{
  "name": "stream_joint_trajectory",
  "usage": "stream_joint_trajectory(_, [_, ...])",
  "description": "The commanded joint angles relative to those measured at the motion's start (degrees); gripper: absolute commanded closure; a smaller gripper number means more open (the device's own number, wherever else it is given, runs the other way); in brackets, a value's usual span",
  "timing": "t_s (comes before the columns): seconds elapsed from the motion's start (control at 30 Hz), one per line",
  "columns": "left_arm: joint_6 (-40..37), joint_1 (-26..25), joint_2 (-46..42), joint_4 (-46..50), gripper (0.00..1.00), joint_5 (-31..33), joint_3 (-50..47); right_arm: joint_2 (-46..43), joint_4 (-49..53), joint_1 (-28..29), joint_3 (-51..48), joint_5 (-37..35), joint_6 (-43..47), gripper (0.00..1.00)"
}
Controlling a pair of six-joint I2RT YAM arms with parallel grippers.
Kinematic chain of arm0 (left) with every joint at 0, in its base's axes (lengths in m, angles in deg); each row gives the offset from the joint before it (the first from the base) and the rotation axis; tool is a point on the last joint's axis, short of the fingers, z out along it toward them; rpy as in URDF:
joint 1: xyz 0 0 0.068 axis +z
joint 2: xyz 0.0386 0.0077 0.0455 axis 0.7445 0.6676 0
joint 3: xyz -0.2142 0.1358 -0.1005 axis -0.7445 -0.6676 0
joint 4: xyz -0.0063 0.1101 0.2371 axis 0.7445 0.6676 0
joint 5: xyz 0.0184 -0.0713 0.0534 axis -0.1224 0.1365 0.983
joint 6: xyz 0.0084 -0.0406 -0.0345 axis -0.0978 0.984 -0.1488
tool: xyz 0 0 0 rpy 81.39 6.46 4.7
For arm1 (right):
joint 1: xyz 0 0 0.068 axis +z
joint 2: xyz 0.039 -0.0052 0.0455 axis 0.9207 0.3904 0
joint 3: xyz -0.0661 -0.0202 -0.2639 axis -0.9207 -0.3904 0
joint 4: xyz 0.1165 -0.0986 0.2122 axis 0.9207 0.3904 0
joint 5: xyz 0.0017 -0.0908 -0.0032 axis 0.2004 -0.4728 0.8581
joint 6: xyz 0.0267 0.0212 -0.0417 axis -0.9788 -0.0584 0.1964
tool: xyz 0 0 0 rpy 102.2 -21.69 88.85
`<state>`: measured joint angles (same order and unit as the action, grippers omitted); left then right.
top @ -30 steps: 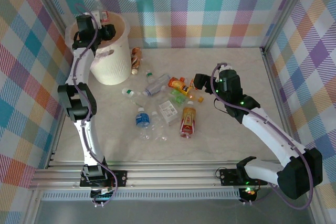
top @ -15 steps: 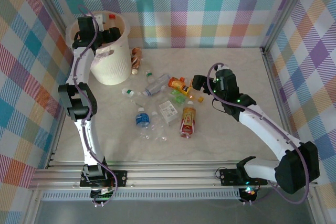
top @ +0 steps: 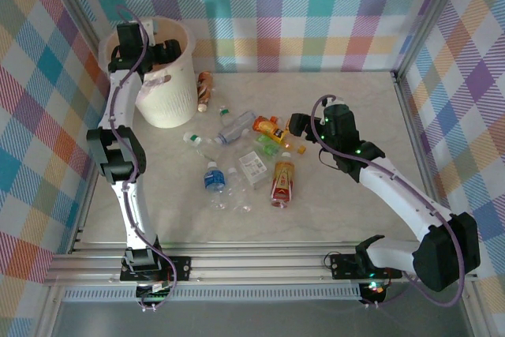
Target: Put the plastic bottles in the bin
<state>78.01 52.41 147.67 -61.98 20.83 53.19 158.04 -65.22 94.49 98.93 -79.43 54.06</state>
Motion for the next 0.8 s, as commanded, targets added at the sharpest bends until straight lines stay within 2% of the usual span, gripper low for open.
stream_joint_trajectory(0.0, [1.1, -1.5, -7.9, 1.0, 0.12, 4.0, 1.0, -0.6, 0.7, 0.2, 1.9, 0.5, -0.2, 0.0])
stream_joint_trajectory(0.17, [1.8, -3.2, -13.8, 1.0, 0.1, 5.4, -3.8, -0.6, 0.3, 0.2, 1.5, 1.2, -0.4, 0.0])
stream_joint_trajectory(0.47, [10.3, -5.3, -30.8, -11.9, 0.03, 7.3, -26.2, -0.4, 1.1, 0.1, 1.1, 5.0, 1.5, 0.0])
stream_joint_trajectory(0.57, [11.8, -6.2, -34.2, -9.9, 0.01, 9.1, -29.7, -0.5, -0.9, 0.1, -1.5, 2.6, -1.5, 0.0])
stream_joint_trajectory(0.63, [14.0, -6.6, -36.7, -6.4, 0.0, 13.2, -31.9, -0.4, -0.4, 0.1, -2.4, 0.0, -4.5, 0.0])
stream_joint_trajectory(0.77, [17.1, -6.6, -42.1, -4.1, 0.0, 19.0, -38.6, 0.3, 1.1, 0.0, -2.3, 0.4, -4.5, 0.0])
